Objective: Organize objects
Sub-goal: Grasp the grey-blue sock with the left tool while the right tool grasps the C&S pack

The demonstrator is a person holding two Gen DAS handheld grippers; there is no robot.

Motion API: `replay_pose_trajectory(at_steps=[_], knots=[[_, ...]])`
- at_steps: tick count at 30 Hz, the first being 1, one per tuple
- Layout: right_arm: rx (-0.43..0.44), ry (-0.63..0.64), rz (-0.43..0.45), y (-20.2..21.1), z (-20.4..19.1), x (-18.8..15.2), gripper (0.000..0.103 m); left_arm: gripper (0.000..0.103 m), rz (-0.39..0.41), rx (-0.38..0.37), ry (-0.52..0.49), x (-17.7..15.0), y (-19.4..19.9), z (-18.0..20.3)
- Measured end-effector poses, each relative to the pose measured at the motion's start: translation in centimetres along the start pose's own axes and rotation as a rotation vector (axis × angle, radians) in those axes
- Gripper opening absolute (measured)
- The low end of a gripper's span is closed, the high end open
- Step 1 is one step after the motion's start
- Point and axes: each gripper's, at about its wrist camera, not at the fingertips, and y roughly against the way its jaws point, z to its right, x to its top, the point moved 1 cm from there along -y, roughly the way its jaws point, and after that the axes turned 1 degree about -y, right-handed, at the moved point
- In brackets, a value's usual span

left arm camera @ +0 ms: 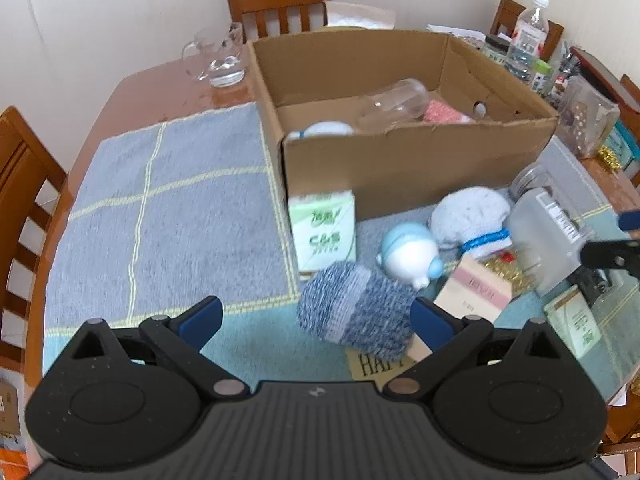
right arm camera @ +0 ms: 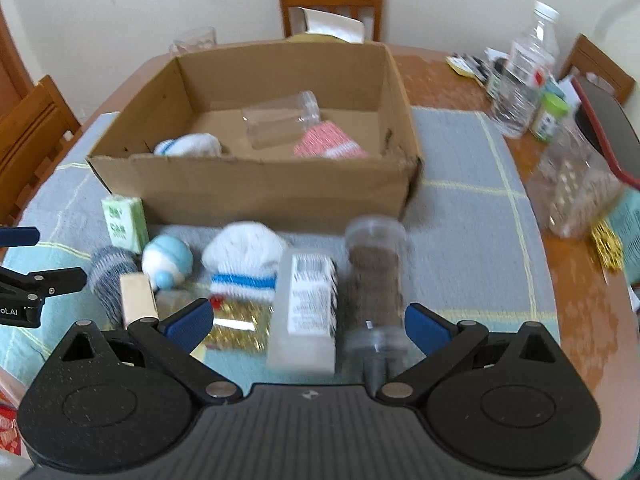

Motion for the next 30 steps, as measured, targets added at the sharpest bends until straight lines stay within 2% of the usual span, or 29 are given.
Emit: replay_pose_trajectory(at_steps=[4, 9, 14, 22, 27, 30], knots=[[-0.021, -0.063, -0.007, 0.5, 0.6, -2.2, 0.103, 0.100, -0.021, -0.011, 0.010, -1.0, -0.7, -0.1], [-0.050, -0.159, -0.025, 1.1, 1.5, -5.2, 0.103, 0.100, -0.015, -0.029, -0.038, -1.8, -0.7, 0.1], [-0.025, -0.242, -0.072, 0.0, 1.6, -8.1, 0.103, 0.100, -0.032, -0.043, -0.061, -2.5, -1.2, 0.3], [0.035, -0.233, -0.074, -2.6, -0.5, -9.5, 0.103, 0.100, -0.032, -0.033, -0.097, -3.6, -1.1, 0.4], [0.058, -0.182, -0.078, -3.0, -2.3, -9.4, 0.103, 0.100, -0.025, -0.030, -0.098, -4.1, -0.7, 0.0], [0.112, -0.166, -0.088, -3.0, -3.4, -9.5, 0.103, 0.100, -0.021, -0.033, -0.085, -4.2, -0.5, -0.3]])
